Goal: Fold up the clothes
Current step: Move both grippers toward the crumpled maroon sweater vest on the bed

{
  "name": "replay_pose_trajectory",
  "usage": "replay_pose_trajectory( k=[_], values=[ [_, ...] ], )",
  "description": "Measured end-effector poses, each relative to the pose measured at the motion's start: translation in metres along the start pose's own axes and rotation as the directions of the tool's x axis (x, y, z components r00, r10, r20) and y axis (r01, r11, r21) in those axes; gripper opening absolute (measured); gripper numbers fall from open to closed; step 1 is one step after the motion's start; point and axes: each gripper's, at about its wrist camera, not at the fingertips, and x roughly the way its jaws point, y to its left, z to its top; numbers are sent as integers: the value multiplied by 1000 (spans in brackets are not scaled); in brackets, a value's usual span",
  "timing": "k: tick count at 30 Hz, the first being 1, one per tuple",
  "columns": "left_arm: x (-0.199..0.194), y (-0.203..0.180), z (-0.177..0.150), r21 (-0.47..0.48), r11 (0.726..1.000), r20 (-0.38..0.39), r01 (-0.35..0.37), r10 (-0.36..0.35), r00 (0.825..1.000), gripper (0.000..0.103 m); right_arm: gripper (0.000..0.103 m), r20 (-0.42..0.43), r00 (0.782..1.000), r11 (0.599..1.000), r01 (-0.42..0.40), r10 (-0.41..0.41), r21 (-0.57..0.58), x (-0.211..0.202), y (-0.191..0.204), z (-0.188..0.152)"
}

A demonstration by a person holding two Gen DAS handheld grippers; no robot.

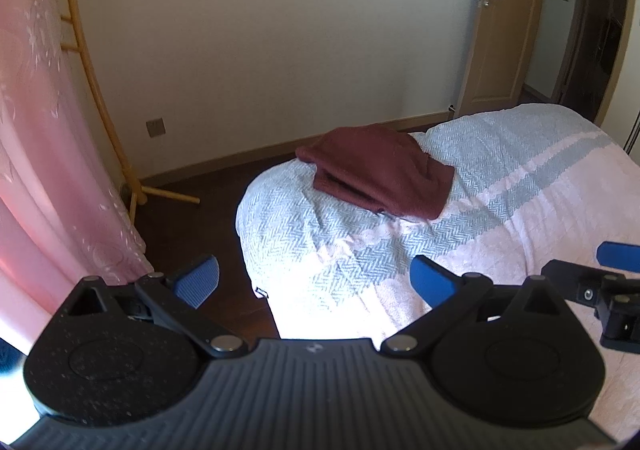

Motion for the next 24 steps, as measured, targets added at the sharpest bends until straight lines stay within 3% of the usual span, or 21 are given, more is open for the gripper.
replay_pose_trajectory(
  k=[9,24],
  values=[
    [9,12,0,-51,998,-45,46,-49,998,99,82,-8,1000,1000,-3,4,9,8,4,0],
    [36,34,10,-2,994,-74,107,-107,991,99,82,-19,999,998,51,-51,42,32,17,-1]
  ],
)
